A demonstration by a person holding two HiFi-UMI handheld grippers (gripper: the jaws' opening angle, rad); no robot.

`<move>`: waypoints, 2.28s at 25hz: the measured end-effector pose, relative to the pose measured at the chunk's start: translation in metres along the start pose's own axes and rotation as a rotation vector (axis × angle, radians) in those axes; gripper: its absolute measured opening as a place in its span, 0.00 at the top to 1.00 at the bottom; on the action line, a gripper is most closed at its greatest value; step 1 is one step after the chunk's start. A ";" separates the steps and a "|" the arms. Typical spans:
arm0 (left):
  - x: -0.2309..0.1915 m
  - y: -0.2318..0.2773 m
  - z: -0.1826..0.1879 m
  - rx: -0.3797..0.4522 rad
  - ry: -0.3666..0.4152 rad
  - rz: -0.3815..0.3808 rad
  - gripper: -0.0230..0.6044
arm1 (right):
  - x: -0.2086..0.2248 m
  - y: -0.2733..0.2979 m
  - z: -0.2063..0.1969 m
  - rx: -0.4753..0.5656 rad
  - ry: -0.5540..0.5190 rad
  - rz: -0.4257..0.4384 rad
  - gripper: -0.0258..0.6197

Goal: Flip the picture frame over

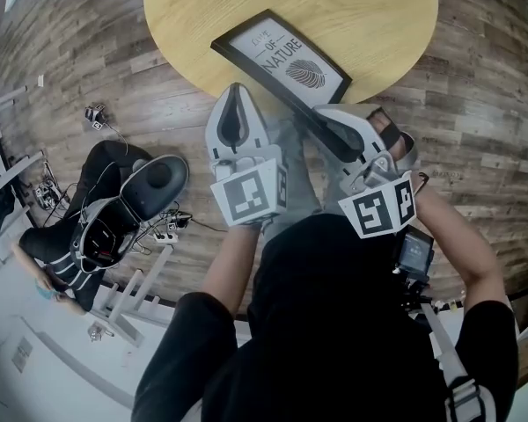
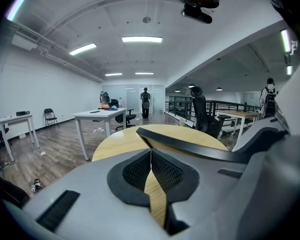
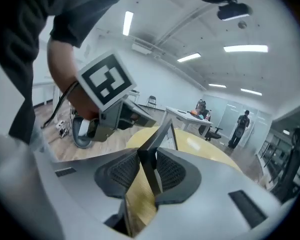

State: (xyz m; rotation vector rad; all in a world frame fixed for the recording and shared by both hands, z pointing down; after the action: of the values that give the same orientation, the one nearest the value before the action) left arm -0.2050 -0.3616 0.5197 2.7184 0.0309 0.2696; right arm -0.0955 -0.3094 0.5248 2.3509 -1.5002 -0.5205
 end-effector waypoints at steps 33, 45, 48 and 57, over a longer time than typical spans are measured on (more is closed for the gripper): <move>0.033 0.027 -0.002 -0.039 0.023 -0.075 0.93 | 0.096 -0.008 -0.091 0.049 1.180 -0.081 0.78; 0.040 0.029 -0.010 -0.037 0.030 -0.114 0.93 | 0.104 -0.004 -0.120 -0.013 1.123 -0.179 0.73; 0.042 0.032 -0.015 -0.045 0.035 -0.118 0.93 | 0.106 -0.005 -0.128 -0.079 0.998 -0.240 0.73; 0.039 0.040 -0.013 -0.057 0.035 -0.119 0.93 | 0.105 0.003 -0.120 -0.271 0.594 -0.334 0.73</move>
State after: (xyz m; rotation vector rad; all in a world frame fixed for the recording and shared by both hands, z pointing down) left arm -0.1705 -0.3904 0.5547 2.6435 0.1919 0.2789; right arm -0.0027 -0.3990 0.6181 2.2618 -0.7335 -0.0658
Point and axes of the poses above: the fingertips, and each gripper's own axes: y forward along the fingers, x to its right, z out of its top, the point moved 1 cm from there along -y, backward along the fingers, and after that the axes turned 11 degrees about y, right-handed, at the moved point
